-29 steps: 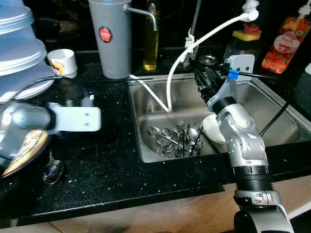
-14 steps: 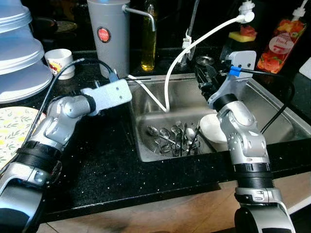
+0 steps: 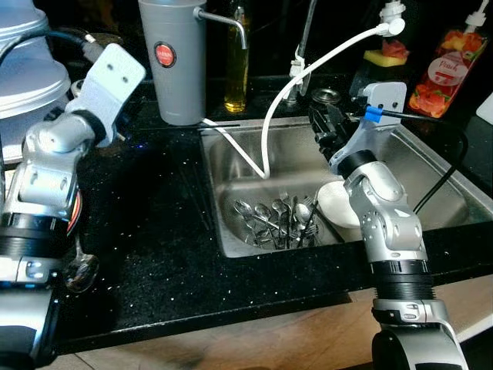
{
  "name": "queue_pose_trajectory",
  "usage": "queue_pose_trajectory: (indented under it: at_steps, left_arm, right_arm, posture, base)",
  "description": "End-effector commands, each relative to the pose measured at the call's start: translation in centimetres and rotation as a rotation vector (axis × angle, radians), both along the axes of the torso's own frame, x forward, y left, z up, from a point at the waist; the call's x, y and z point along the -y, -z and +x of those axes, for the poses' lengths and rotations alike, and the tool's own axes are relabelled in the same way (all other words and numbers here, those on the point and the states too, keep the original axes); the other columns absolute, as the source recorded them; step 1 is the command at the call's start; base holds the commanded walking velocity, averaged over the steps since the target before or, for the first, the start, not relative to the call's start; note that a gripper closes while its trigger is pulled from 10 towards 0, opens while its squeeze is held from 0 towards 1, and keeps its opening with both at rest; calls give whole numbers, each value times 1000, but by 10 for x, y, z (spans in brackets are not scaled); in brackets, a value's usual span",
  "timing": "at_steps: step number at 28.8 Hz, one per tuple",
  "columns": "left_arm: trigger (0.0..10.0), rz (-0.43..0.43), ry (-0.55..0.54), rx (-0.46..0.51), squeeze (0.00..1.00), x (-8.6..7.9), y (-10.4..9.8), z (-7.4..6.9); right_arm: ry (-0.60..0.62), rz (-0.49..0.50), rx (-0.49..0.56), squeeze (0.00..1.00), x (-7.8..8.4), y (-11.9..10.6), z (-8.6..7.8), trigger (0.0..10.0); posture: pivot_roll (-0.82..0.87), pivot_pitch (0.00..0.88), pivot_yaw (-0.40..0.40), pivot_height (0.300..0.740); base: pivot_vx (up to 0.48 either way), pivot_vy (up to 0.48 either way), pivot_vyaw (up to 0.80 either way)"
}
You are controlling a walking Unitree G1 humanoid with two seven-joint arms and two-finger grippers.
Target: Kitchen organization
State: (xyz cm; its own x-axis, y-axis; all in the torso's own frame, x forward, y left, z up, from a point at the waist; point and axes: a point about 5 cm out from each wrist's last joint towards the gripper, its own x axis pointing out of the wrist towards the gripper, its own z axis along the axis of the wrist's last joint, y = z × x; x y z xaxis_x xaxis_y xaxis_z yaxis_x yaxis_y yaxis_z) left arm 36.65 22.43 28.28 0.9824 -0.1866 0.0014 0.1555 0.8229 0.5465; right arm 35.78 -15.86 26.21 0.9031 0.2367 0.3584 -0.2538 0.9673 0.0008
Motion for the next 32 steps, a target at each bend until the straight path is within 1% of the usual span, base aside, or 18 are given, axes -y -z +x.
queue_pose_trajectory:
  at_steps: [1, 3, 5, 7, 10, 11, 12, 14, 15, 17, 18, 20, 21, 24, 25, 29, 30, 32]
  left_arm:
    - [10000, -73, -22, -40, 0, 3, 10, 0]
    - [10000, -97, -24, -52, 0, 5, 13, 0]
    - [10000, -274, -50, -151, 0, 15, 33, -1]
    - [10000, -371, -79, -224, 0, 23, 50, -2]
    - [10000, -361, -117, -228, 0, 48, 72, -7]
    - [10000, -361, -117, -228, 0, 48, 72, -7]
    - [10000, -333, -112, -211, 0, 57, 75, -8]
    - [10000, -307, -122, -213, 125, 76, 84, -11]
    - [10000, -307, -152, -219, 173, 79, 87, -12]
    - [10000, -306, -186, -231, 173, 80, 90, -12]
    - [10000, -326, -251, -259, 122, 76, 93, -11]
    - [10000, -341, -266, -275, 98, 75, 94, -11]
    - [10000, -359, -270, -294, 43, 76, 96, -10]
    - [10000, -407, -264, -344, 0, 79, 100, -10]
    - [10000, -470, -240, -408, 0, 85, 105, -10]
    - [10000, -494, -215, -437, 0, 89, 106, -9]
    - [10000, -526, -111, -489, 0, 105, 106, -4]
    - [10000, -519, -76, -494, 0, 110, 104, -2]
  right_arm:
    - [-4, 10, 4, 0, 0, 0, 0, 10000]
    - [-4, 8, 6, 0, 1, 0, -1, 10000]
    - [-15, -14, 13, 0, 0, 0, -2, 10000]
    - [-39, -23, 21, 0, -2, -1, -4, 10000]
    - [-67, -23, 22, 0, -7, 1, -6, 10000]
    - [-67, -23, 22, 0, -7, 1, -6, 10000]
    - [-73, -22, 21, 0, -9, 1, -6, 10000]
    - [-87, -21, 23, 0, -12, 1, -7, 10000]
    - [-93, -20, 25, 0, -12, 1, -7, 10000]
    - [-97, -20, 27, 0, -13, 0, -7, 10000]
    - [-101, -23, 28, 0, -11, 0, -8, 10000]
    - [-103, -24, 28, 0, -11, 0, -9, 10000]
    - [-105, -26, 27, 0, -11, 1, -9, 10000]
    - [-109, -27, 26, 0, -11, 1, -10, 10000]
    - [-113, -27, 28, 0, -11, 1, -10, 10000]
    - [-114, -26, 28, 0, -11, 1, -10, 10000]
    - [-115, -27, 29, 0, -11, 0, -9, 10000]
    - [-116, -27, 29, 0, -12, 0, -9, 10000]
  posture:
    - [168, 27, -36, 740]
    - [168, 27, -36, 740]
    - [165, 32, -32, 740]
    - [165, 32, -32, 740]
    - [167, 39, -37, 740]
    - [167, 39, -37, 740]
    - [167, 39, -37, 740]
    - [161, 40, -35, 740]
    - [161, 40, -35, 740]
    - [155, 42, -36, 740]
    - [154, 42, -36, 740]
    - [153, 44, -37, 740]
    - [153, 44, -37, 740]
    - [153, 44, -37, 740]
    - [151, 44, -35, 740]
    - [152, 44, -37, 740]
    - [153, 44, -38, 740]
    - [153, 44, -38, 740]
  base:
    - [0, 0, 0]
    - [0, 0, 0]
    - [0, 0, 0]
    - [0, 0, 0]
    - [0, 0, 0]
    - [0, 0, 0]
    - [0, 0, 0]
    - [0, 0, 0]
    - [0, 0, 0]
    - [0, 0, 0]
    - [0, 0, 0]
    - [0, 0, 0]
    - [0, 0, 0]
    - [0, 0, 0]
    - [0, 0, 0]
    - [0, 0, 0]
    - [0, 0, 0]
    - [0, 0, 0]
